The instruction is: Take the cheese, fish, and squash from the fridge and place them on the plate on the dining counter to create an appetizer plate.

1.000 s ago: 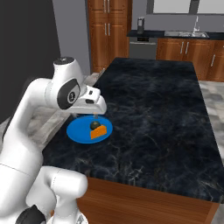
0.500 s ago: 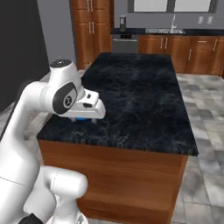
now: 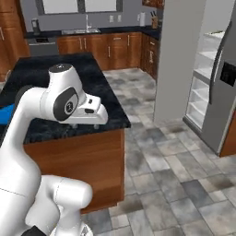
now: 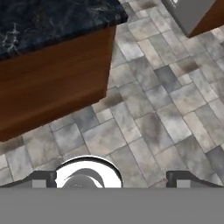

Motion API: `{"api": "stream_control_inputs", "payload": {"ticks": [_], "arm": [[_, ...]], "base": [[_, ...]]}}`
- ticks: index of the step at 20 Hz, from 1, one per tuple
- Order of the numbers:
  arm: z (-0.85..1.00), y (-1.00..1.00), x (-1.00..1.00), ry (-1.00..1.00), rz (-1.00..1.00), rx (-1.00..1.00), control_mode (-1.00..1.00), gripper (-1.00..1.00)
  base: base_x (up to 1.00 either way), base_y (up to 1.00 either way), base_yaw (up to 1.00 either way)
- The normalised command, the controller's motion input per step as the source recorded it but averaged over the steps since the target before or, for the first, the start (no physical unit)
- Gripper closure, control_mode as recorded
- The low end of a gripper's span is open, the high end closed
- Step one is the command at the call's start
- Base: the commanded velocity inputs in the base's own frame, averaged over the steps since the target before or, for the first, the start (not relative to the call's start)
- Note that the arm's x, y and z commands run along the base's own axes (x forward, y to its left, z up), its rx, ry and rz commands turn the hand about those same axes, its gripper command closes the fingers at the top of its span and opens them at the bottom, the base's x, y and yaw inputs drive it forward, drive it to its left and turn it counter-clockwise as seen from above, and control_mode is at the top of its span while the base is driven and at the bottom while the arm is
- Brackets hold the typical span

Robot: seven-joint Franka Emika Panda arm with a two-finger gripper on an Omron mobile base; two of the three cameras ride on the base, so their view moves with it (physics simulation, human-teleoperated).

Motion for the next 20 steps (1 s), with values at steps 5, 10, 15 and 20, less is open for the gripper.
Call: {"api": "stream_control_inputs", "payload": {"ticks": [5, 10, 15, 20], "arm": [[0.0, 0.0, 0.0, 0.0, 0.0, 0.0, 1.0, -1.0], [0.0, 0.0, 0.0, 0.0, 0.0, 0.0, 1.0, -1.0], [0.0, 0.0, 0.0, 0.0, 0.0, 0.0, 1.0, -1.0], [0.0, 0.0, 0.0, 0.0, 0.0, 0.0, 1.0, -1.0]], "base": [[0.0, -0.73, -0.74], [0.41, -0.95, -0.54], [0.99, -0.71, -0.26], [1.0, -0.33, 0.02]]}}
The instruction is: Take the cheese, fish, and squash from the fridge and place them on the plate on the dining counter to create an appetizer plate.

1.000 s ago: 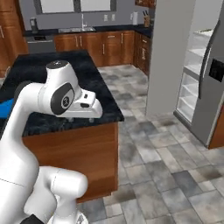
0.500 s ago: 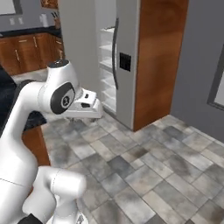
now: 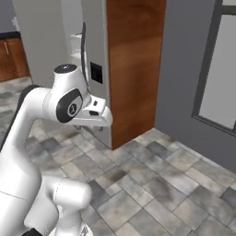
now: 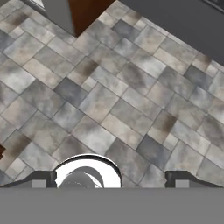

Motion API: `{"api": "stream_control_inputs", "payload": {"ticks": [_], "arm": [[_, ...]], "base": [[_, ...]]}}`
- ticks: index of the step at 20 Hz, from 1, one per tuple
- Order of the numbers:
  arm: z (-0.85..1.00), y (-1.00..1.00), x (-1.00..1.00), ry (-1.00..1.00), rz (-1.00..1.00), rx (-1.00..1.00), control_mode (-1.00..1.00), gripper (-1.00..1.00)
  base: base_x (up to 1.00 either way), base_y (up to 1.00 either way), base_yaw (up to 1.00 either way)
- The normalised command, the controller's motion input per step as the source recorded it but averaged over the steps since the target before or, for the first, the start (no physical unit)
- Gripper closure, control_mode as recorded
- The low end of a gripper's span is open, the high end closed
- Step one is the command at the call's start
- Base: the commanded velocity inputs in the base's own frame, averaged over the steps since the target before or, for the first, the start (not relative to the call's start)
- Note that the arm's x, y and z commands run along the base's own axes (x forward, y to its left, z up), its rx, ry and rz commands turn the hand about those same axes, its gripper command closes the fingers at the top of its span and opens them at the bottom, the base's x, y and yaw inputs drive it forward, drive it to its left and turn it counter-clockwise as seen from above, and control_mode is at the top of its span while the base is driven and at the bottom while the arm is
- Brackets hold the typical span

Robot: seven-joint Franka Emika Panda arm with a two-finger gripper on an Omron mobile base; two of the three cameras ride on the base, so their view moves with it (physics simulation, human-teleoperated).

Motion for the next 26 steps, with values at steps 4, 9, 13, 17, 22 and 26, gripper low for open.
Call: {"api": "stream_control_inputs", "payload": {"ticks": [4, 9, 13, 17, 22, 26], "arm": [[0.0, 0.0, 0.0, 0.0, 0.0, 0.0, 1.0, -1.0], [0.0, 0.0, 0.0, 0.0, 0.0, 0.0, 1.0, -1.0], [0.0, 0.0, 0.0, 0.0, 0.0, 0.0, 1.0, -1.0], [0.0, 0.0, 0.0, 0.0, 0.0, 0.0, 1.0, -1.0], [0.0, 0.0, 0.0, 0.0, 0.0, 0.0, 1.0, -1.0], [0.0, 0.0, 0.0, 0.0, 0.0, 0.0, 1.0, -1.0]], "base": [[1.0, -0.27, 0.26], [1.0, -0.09, 0.37], [1.0, 0.0, 0.3], [1.0, 0.03, 0.16], [1.0, 0.2, 0.0], [1.0, 0.61, -0.25]]}}
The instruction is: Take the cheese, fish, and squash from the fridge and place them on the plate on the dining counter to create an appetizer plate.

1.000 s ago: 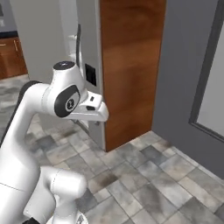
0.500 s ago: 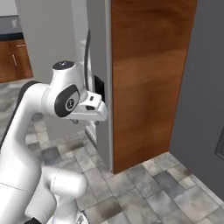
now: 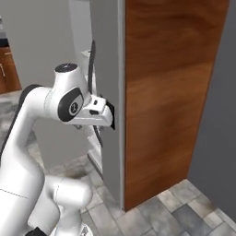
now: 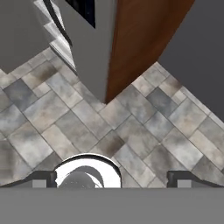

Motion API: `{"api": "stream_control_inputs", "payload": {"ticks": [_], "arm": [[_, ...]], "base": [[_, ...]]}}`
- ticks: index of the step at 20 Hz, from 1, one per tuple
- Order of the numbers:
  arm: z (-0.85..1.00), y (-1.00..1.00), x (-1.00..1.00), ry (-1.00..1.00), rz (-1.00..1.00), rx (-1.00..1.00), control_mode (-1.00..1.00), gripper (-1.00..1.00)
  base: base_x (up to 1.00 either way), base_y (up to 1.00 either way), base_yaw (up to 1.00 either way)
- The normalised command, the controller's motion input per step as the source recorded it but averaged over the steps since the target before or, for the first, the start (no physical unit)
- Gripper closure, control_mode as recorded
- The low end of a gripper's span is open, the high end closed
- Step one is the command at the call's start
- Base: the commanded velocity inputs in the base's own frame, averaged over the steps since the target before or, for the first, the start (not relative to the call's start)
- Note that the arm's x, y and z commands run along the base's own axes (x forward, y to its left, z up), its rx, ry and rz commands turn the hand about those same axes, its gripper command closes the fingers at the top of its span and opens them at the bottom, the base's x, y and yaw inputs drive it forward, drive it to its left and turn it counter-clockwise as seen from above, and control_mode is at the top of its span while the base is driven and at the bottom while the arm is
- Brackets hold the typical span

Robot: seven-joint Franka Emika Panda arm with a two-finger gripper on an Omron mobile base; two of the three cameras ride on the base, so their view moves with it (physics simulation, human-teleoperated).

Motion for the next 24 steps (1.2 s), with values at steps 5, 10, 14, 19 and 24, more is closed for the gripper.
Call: {"api": "stream_control_inputs", "payload": {"ticks": [5, 10, 14, 19, 24], "arm": [[0.0, 0.0, 0.0, 0.0, 0.0, 0.0, 1.0, -1.0], [0.0, 0.0, 0.0, 0.0, 0.0, 0.0, 1.0, -1.0], [0.0, 0.0, 0.0, 0.0, 0.0, 0.0, 1.0, -1.0], [0.0, 0.0, 0.0, 0.0, 0.0, 0.0, 1.0, -1.0], [0.0, 0.0, 0.0, 0.0, 0.0, 0.0, 1.0, -1.0]], "base": [[0.85, 0.74, -0.49], [0.68, 0.8, -0.57], [0.39, 0.99, -0.53], [0.07, 1.0, -0.45], [0.03, 0.94, -0.3]]}}
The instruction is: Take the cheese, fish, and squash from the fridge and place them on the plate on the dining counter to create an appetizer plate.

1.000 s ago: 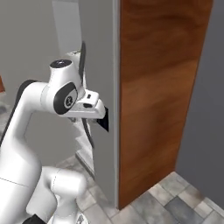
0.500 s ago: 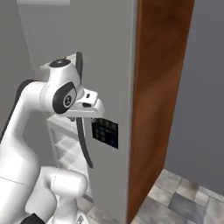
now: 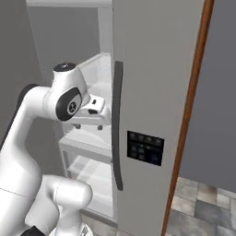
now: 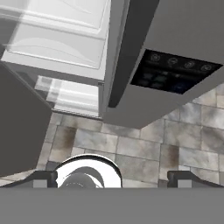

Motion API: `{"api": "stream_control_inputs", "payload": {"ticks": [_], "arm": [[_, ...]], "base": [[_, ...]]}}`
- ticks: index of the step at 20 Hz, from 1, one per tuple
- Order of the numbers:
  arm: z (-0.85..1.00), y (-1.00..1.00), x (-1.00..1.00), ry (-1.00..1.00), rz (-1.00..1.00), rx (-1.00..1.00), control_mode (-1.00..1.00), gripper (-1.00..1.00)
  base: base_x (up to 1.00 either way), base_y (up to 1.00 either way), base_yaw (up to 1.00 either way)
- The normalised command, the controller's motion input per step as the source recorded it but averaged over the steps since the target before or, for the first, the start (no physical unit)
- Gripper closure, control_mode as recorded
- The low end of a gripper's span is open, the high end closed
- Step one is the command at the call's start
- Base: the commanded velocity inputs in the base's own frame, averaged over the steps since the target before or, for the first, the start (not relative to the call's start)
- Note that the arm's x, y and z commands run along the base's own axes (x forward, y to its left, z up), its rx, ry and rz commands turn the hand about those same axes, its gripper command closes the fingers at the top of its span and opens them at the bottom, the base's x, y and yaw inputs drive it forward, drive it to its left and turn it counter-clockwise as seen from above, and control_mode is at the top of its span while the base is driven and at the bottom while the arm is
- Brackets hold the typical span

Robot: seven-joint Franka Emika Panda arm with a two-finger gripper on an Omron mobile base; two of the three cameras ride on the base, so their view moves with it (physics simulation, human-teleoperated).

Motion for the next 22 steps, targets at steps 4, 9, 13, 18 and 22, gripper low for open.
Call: {"api": "stream_control_inputs", "payload": {"ticks": [4, 9, 13, 18, 22], "arm": [[0.0, 0.0, 0.0, 0.0, 0.0, 0.0, 1.0, -1.0], [0.0, 0.0, 0.0, 0.0, 0.0, 0.0, 1.0, -1.0], [0.0, 0.0, 0.0, 0.0, 0.0, 0.0, 1.0, -1.0], [0.03, 0.01, 0.54, 0.0, 0.13, 0.1, -1.0, -1.0], [0.15, 0.04, 0.92, 0.0, 0.18, 0.13, -1.0, -1.0]], "base": [[0.38, 0.88, -0.08], [0.97, 0.27, 0.05], [1.0, 0.0, 0.21], [0.4, 0.0, 0.09], [0.0, 0.0, 0.0]]}}
